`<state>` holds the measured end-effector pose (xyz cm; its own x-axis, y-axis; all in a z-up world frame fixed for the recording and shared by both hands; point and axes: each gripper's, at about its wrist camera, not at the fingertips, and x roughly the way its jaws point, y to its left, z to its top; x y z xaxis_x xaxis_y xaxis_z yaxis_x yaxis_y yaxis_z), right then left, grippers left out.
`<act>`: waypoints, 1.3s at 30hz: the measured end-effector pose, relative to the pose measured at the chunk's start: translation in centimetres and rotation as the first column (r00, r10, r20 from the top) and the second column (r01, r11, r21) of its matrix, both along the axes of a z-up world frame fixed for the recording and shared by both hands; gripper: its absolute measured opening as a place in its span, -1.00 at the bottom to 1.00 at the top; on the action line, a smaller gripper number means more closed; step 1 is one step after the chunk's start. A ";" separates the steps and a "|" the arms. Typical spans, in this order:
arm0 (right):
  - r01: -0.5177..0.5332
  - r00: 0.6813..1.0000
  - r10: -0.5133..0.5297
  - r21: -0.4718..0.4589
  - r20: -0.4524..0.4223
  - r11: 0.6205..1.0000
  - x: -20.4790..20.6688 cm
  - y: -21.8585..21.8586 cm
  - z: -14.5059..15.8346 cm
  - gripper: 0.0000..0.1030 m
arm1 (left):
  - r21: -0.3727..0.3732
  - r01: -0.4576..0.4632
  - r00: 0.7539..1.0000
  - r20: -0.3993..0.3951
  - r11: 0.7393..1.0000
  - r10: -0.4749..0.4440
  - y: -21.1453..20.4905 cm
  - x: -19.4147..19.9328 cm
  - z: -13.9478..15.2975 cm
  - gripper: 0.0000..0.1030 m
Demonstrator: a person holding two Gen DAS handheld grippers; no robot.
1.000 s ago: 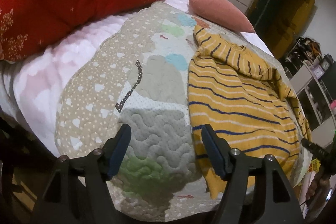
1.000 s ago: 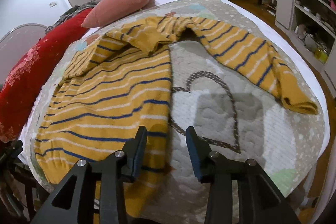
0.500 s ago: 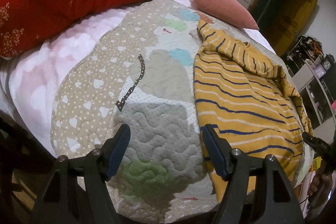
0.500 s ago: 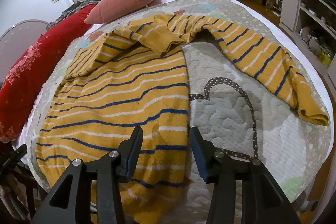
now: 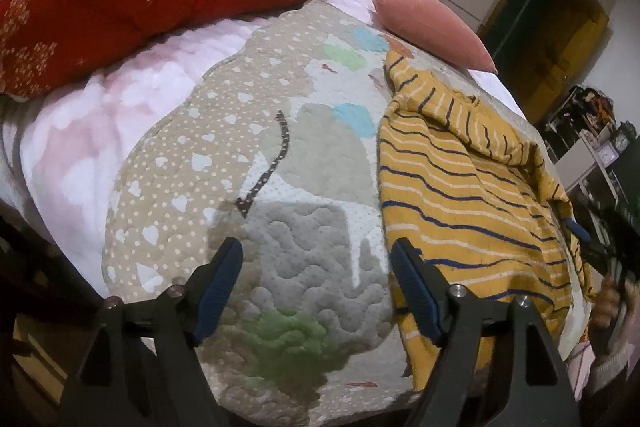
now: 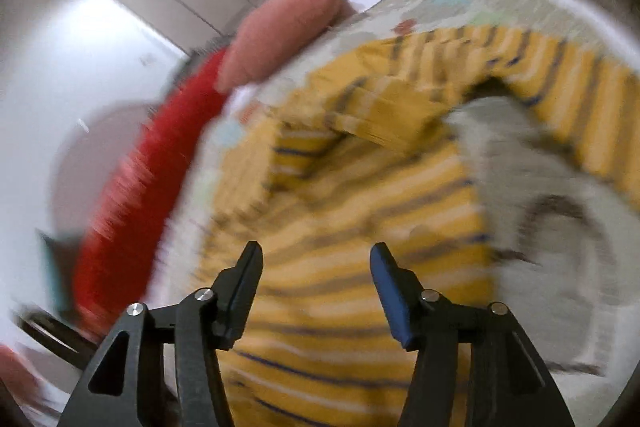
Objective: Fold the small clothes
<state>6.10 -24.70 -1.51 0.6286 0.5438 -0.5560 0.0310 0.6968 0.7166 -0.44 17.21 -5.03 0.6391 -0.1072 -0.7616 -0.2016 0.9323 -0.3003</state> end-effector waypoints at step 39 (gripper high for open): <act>0.275 0.953 -0.295 -0.206 -0.071 0.939 5.8 -7.7 -0.7 -0.29 | -0.005 -0.012 1.000 -0.021 1.000 0.012 0.0 -0.5 -0.2 0.47</act>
